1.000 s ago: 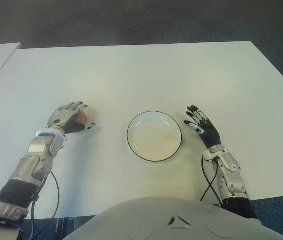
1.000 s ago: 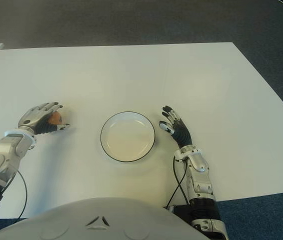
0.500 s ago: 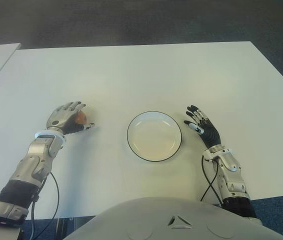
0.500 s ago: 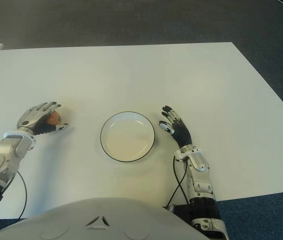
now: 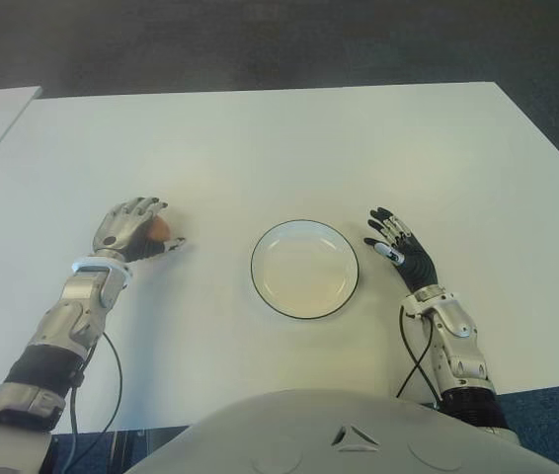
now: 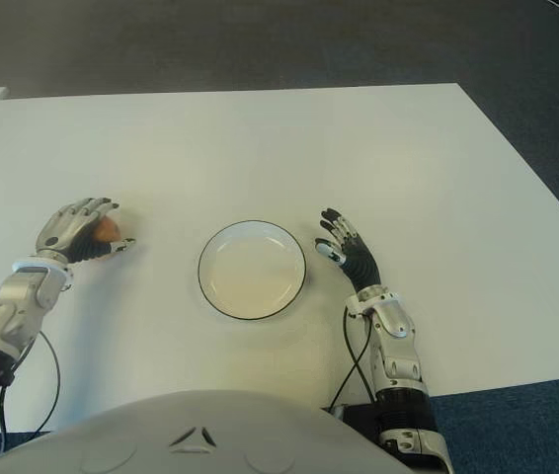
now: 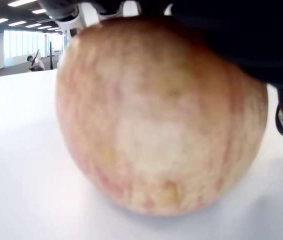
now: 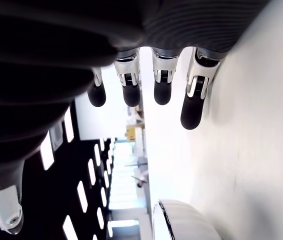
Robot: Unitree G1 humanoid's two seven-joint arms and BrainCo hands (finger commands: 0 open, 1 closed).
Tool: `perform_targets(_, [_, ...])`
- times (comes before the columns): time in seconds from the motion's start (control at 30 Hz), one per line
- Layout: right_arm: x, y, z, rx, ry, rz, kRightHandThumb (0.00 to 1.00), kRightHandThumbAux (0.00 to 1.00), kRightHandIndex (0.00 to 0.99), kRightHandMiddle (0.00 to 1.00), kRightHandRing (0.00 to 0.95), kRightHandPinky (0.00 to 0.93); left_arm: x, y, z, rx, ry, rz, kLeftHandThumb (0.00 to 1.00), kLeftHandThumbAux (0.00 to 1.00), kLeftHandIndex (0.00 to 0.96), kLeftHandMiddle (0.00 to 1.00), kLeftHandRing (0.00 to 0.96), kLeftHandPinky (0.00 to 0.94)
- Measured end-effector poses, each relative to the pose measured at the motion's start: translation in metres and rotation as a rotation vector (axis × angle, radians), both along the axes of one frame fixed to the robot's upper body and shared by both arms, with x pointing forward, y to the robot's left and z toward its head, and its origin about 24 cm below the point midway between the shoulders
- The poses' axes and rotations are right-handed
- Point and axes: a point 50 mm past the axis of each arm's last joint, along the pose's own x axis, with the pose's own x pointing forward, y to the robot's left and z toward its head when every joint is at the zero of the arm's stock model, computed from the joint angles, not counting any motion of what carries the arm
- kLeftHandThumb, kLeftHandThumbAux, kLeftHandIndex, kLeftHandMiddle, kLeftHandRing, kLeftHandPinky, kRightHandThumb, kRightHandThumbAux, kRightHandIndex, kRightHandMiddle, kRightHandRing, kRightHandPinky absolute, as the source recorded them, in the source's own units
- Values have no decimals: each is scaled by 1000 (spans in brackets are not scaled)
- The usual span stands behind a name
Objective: Put the apples into the plate.
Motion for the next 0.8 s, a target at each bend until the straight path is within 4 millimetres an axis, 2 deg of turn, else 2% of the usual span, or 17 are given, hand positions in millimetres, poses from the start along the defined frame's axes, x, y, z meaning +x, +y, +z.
perform_targets(0.2, [0, -4, 1, 11, 7, -14, 123, 611, 0, 52, 52, 53, 3, 7, -8, -9, -38, 25, 506, 425, 314, 397, 390, 442])
perform_targets(0.37, [0, -7, 1, 17, 12, -22, 124, 612, 0, 53, 52, 53, 5, 11, -11, -11, -57, 49, 582, 448, 364, 494, 490, 539])
perform_targets(0.4, [0, -7, 2, 18, 13, -23, 128, 613, 0, 53, 53, 58, 5, 12, -12, -12, -60, 52, 630, 534, 387, 520, 515, 548])
perform_targets(0.47, [-1, -8, 1, 25, 19, -26, 133, 614, 1, 54, 54, 63, 5, 13, -14, -13, -72, 55, 673, 609, 407, 545, 541, 545])
perform_targets(0.5, [-1, -8, 1, 31, 22, -28, 135, 614, 1, 53, 55, 65, 5, 13, -15, -11, -77, 56, 682, 625, 411, 550, 547, 543])
perform_targets(0.57, [-1, -9, 1, 44, 26, -31, 141, 613, 1, 54, 58, 73, 6, 14, -17, -5, -88, 64, 775, 648, 406, 536, 561, 501])
perform_targets(0.8, [-5, -13, 2, 49, 29, -45, 135, 598, 23, 80, 78, 96, 7, 16, -20, 18, -97, 102, 835, 665, 411, 498, 530, 435])
